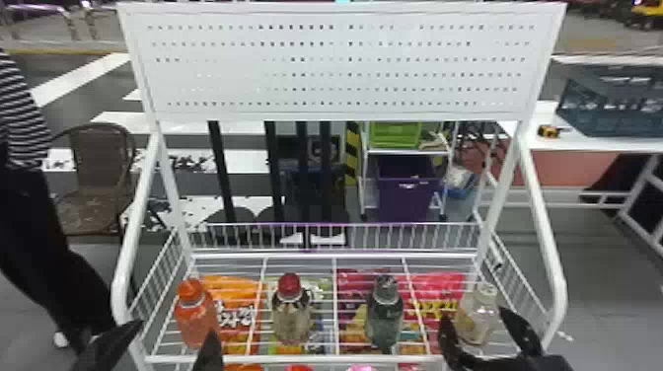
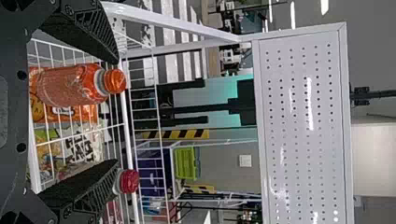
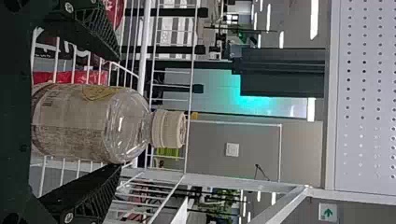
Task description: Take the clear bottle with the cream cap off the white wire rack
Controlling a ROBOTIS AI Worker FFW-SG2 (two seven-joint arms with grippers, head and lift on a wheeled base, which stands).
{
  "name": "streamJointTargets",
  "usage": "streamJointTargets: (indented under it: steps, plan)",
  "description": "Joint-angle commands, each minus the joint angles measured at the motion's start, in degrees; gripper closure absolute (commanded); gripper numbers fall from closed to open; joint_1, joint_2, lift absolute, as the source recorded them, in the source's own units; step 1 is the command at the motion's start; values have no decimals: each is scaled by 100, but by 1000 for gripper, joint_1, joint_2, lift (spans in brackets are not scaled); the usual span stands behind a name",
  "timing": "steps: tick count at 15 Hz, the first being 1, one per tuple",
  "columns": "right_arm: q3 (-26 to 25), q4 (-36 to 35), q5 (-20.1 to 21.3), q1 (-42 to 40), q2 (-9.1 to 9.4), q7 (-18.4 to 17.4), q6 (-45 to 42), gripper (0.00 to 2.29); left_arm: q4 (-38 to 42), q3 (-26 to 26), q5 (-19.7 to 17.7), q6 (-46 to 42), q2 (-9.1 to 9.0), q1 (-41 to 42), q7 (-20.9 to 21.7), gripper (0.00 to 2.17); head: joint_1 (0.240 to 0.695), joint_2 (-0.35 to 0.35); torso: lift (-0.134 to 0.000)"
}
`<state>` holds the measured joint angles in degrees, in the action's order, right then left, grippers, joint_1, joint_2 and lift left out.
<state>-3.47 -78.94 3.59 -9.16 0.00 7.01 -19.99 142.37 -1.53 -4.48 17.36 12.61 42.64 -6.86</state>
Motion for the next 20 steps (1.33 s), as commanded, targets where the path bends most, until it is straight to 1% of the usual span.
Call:
streamJointTargets:
  steps: [1, 3, 4, 5, 6, 7, 9, 10, 13, 15, 17, 19, 20]
  plan:
    - [-5, 37, 81, 142, 5, 2, 290, 93, 1, 3, -9, 0, 22, -1, 0, 134, 499, 0, 0]
    - [-31, 63, 63, 212, 5, 2, 449, 259, 1, 3, -9, 0, 14, -1, 0, 134, 499, 0, 0]
    - [-31, 19, 45, 212, 5, 2, 519, 451, 10, -6, -9, 0, 14, -1, 9, 134, 499, 0, 0]
    - [-49, -7, 45, 195, 5, 2, 607, 691, 28, -32, -9, 0, 14, -1, 9, 134, 499, 0, 0]
    - [-66, -122, 10, 133, 5, 11, 624, 1123, 63, -58, 0, 0, 14, 17, 9, 134, 499, 0, 0]
    - [-75, -262, -16, 54, 5, 2, 660, 1420, 98, -102, 9, 0, 14, 8, 0, 134, 499, 0, 0]
    - [-66, -781, -34, -236, -9, 2, 747, 1423, 160, -111, 26, 0, 22, 25, 9, 134, 499, 0, 0]
    - [-66, -1203, -95, -464, -9, 11, 1117, 1423, 186, -111, 26, 35, 22, 34, 0, 134, 499, 0, 0]
    - [-75, -2802, -192, -1238, -62, 117, 2206, 1420, 309, -102, 26, 123, 31, 43, 9, 134, 499, 0, 0]
    - [-119, -3883, -262, -1800, -141, 231, 2488, 1420, 327, -76, 26, 106, 31, 61, 0, 134, 499, 0, 0]
    - [-233, -4745, -262, -2389, -158, 424, 2839, 1413, 327, -50, 18, 88, 31, 52, 0, 134, 499, 0, 0]
    - [-347, -5228, -315, -3101, -149, 459, 2593, 1413, 309, -50, 0, 35, 31, 43, 18, 134, 499, 0, 0]
    - [-400, -5413, -394, -3391, -105, 459, 2417, 1413, 291, -50, 0, 0, 31, 34, 35, 134, 499, 0, 0]
